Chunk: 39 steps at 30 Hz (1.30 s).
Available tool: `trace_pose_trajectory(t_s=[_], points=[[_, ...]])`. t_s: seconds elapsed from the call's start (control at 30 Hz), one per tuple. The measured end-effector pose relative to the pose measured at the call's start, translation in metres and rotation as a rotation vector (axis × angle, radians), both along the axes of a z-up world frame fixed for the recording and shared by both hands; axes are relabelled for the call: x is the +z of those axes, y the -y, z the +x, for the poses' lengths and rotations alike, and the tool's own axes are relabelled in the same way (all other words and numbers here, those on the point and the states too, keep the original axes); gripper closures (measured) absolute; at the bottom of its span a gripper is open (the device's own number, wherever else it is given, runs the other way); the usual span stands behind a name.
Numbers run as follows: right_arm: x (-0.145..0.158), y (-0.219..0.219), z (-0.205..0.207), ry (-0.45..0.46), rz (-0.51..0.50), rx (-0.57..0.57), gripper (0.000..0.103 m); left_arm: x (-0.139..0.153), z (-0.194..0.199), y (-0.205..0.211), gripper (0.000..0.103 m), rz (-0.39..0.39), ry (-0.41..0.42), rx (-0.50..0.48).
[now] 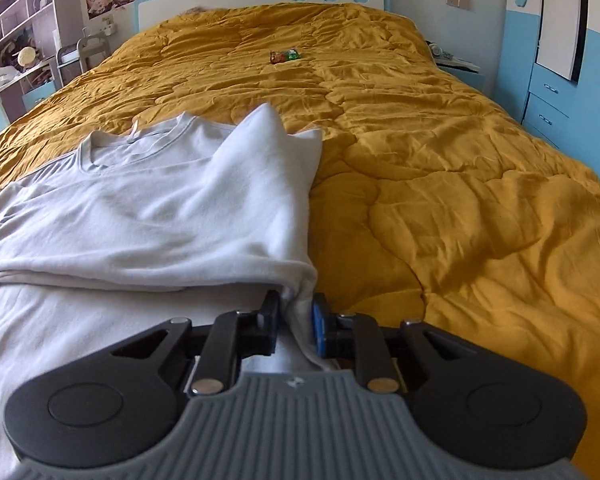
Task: Fold small clothes
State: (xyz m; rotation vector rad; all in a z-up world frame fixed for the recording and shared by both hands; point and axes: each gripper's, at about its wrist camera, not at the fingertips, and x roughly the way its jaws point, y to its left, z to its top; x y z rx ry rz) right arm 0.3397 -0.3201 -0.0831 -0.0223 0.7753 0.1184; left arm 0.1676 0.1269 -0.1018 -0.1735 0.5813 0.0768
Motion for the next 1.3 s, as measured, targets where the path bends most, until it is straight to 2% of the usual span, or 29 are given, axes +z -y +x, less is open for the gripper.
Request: trace_pose_trajectory(t_s=[0.03,0.07,0.1,0.2,0.27,0.37,0.47,0.57,0.67,0.77,0.8,0.87,0.93,0.97,1.0,1.13,1.3], points=[[0.006,0.001,-0.005,0.01,-0.006,-0.015,0.061,0.0,0.0,-0.001,0.063,-0.004,0.0,-0.001],[0.013,0.0,-0.012,0.038,-0.012,-0.019,0.056,0.0,0.0,-0.001,0.062,-0.007,0.0,-0.002],[0.02,-0.003,-0.018,0.069,-0.03,-0.003,0.059,0.0,0.001,-0.001,0.062,-0.009,0.0,-0.003],[0.048,-0.028,-0.041,0.175,-0.12,0.077,0.059,0.0,0.001,-0.001,0.062,-0.01,-0.001,-0.003],[0.075,-0.057,-0.047,0.181,-0.078,0.148,0.058,0.0,0.001,-0.001,0.062,-0.01,-0.001,-0.003],[0.104,-0.115,-0.047,0.19,0.02,0.239,0.048,0.001,0.001,-0.002,0.062,-0.017,-0.002,-0.005],[0.113,-0.181,-0.041,0.192,0.079,0.291,0.048,0.001,0.001,-0.004,0.062,-0.033,-0.002,-0.006],[0.097,-0.252,-0.025,0.106,0.15,0.329,0.048,0.001,0.001,-0.005,0.062,-0.041,0.0,-0.006],[0.063,-0.315,-0.005,-0.023,0.161,0.342,0.048,0.0,0.001,-0.007,0.062,-0.052,0.003,-0.007],[0.024,-0.361,0.011,-0.137,0.115,0.326,0.048,0.001,0.0,-0.01,0.062,-0.078,0.006,-0.009],[0.014,-0.371,0.015,-0.153,0.087,0.311,0.046,0.0,0.001,-0.012,0.062,-0.089,0.006,-0.011],[-0.001,-0.384,0.017,-0.126,0.031,0.312,0.043,0.0,0.002,-0.013,0.062,-0.104,0.002,-0.012],[-0.007,-0.39,0.015,-0.091,-0.005,0.32,0.071,0.0,0.003,-0.014,0.061,-0.115,-0.003,-0.013],[-0.008,-0.391,0.015,-0.087,-0.011,0.312,0.092,0.001,0.004,-0.015,0.061,-0.119,-0.005,-0.013],[-0.006,-0.385,0.015,-0.086,0.025,0.293,0.098,0.0,0.005,-0.015,0.061,-0.123,-0.009,-0.012],[0.002,-0.37,0.014,-0.065,0.141,0.24,0.101,0.0,0.005,-0.014,0.061,-0.118,-0.014,-0.009],[0.021,-0.376,-0.003,-0.028,0.206,0.333,0.101,0.0,0.006,-0.014,0.061,-0.115,-0.016,-0.007]])
